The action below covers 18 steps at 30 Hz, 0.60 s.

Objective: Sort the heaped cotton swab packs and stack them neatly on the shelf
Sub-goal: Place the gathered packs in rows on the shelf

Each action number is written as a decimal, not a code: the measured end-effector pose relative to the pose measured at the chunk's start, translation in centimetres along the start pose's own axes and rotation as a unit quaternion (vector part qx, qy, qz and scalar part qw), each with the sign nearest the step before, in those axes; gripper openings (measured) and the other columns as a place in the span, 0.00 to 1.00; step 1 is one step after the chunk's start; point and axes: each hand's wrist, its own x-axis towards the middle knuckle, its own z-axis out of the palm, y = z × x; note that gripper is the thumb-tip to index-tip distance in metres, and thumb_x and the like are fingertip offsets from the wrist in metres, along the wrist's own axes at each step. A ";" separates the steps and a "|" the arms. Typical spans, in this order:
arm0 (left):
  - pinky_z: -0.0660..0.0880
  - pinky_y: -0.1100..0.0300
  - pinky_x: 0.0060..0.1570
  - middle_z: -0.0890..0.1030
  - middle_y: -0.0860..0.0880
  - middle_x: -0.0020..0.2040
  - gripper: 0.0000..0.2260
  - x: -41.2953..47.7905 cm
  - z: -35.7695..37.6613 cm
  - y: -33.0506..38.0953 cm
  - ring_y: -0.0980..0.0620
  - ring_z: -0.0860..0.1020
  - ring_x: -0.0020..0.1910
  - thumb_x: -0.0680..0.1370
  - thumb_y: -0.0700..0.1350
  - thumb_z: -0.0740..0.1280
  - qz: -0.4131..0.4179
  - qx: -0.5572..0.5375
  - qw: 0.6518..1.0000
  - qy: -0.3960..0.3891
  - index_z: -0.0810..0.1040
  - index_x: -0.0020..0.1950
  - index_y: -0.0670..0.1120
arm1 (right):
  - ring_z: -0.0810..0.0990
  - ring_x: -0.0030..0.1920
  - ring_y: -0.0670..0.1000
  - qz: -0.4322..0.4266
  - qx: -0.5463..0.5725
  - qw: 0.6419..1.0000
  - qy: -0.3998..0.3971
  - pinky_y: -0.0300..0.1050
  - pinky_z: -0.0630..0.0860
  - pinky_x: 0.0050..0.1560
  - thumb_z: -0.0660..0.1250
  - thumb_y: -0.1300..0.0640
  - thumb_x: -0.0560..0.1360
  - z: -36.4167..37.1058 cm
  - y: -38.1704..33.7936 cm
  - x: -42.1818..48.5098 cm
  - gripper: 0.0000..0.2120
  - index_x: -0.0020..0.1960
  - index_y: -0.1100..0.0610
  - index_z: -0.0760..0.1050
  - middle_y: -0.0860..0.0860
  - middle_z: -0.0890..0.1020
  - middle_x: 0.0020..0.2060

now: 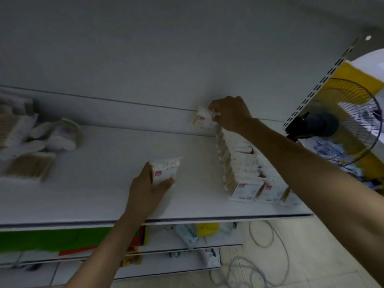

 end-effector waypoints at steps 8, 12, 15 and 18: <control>0.71 0.78 0.39 0.78 0.61 0.44 0.14 0.4 0.0 -1.3 0.72 0.77 0.41 0.71 0.42 0.76 0.024 -0.024 0.999 0.013 0.76 0.53 0.49 | 0.79 0.50 0.54 -0.009 -0.242 0.969 -0.053 0.44 0.65 0.57 0.64 0.62 0.74 2.7 -0.5 1.0 0.09 0.53 0.56 0.76 0.53 0.79 0.52; 0.72 0.77 0.39 0.77 0.63 0.45 0.15 0.4 0.0 -1.2 0.75 0.76 0.41 0.71 0.43 0.76 0.019 -0.051 0.999 0.004 0.74 0.53 0.50 | 0.76 0.56 0.54 0.018 -0.287 0.954 -0.086 0.47 0.63 0.62 0.64 0.56 0.76 1.4 -2.5 0.7 0.08 0.54 0.55 0.76 0.52 0.80 0.52; 0.72 0.77 0.39 0.76 0.65 0.45 0.15 0.4 -0.1 -1.1 0.75 0.76 0.41 0.71 0.43 0.75 0.031 -0.050 0.998 0.003 0.73 0.52 0.51 | 0.74 0.60 0.53 -0.066 -0.112 0.991 -0.024 0.47 0.63 0.61 0.59 0.43 0.79 0.5 -6.1 -2.2 0.19 0.62 0.52 0.75 0.52 0.79 0.58; 0.74 0.69 0.38 0.79 0.59 0.43 0.14 0.3 -0.2 -1.3 0.63 0.78 0.41 0.71 0.44 0.76 0.044 -0.043 0.998 0.004 0.73 0.49 0.53 | 0.75 0.56 0.45 -0.137 0.245 0.947 -0.156 0.39 0.66 0.57 0.64 0.44 0.77 0.6 -10.0 -6.7 0.19 0.65 0.51 0.74 0.47 0.80 0.58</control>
